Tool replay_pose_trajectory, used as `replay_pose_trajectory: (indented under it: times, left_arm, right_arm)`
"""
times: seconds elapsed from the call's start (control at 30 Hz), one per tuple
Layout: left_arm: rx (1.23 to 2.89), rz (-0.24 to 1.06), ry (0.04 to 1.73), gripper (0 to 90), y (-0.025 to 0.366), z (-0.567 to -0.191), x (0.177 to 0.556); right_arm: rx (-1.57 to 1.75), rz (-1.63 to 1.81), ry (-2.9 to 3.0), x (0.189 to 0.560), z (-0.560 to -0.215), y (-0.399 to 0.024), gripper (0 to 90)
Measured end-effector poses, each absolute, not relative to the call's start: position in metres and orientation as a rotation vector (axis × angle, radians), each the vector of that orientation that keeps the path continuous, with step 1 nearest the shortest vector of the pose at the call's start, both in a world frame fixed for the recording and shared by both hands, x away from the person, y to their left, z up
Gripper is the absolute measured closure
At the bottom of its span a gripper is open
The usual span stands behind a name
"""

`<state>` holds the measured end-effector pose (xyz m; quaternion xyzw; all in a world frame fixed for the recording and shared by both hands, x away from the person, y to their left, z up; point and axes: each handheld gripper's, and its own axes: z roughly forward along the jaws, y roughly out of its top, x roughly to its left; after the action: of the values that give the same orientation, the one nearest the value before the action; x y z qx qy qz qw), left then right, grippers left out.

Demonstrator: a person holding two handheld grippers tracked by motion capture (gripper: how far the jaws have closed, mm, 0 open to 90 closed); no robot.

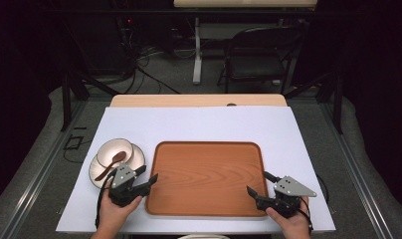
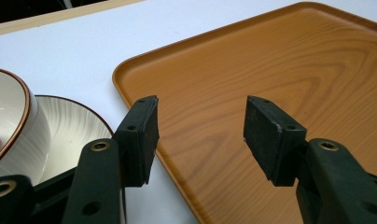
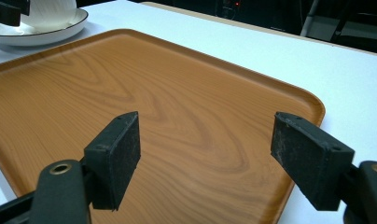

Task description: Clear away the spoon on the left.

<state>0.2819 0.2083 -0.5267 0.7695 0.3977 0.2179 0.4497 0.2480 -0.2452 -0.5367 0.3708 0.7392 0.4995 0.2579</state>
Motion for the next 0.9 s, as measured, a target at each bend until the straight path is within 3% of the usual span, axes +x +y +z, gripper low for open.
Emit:
replay_pose_trajectory:
  times: [0.43,0.63,0.9]
  left_arm:
    - [1.889,0.559,1.022,46.5,0.214,-0.522,0.278]
    - [1.862,0.547,1.076,56.7,0.221,-0.515,0.274]
    - [1.827,0.581,1.137,63.2,0.230,-0.505,0.268]
  right_arm:
    - [0.985,1.377,1.995,0.247,-0.535,-0.245,26.2]
    - [0.977,1.381,2.000,0.246,-0.534,-0.245,27.1]
    - [0.969,1.390,2.010,0.246,-0.534,-0.244,27.2]
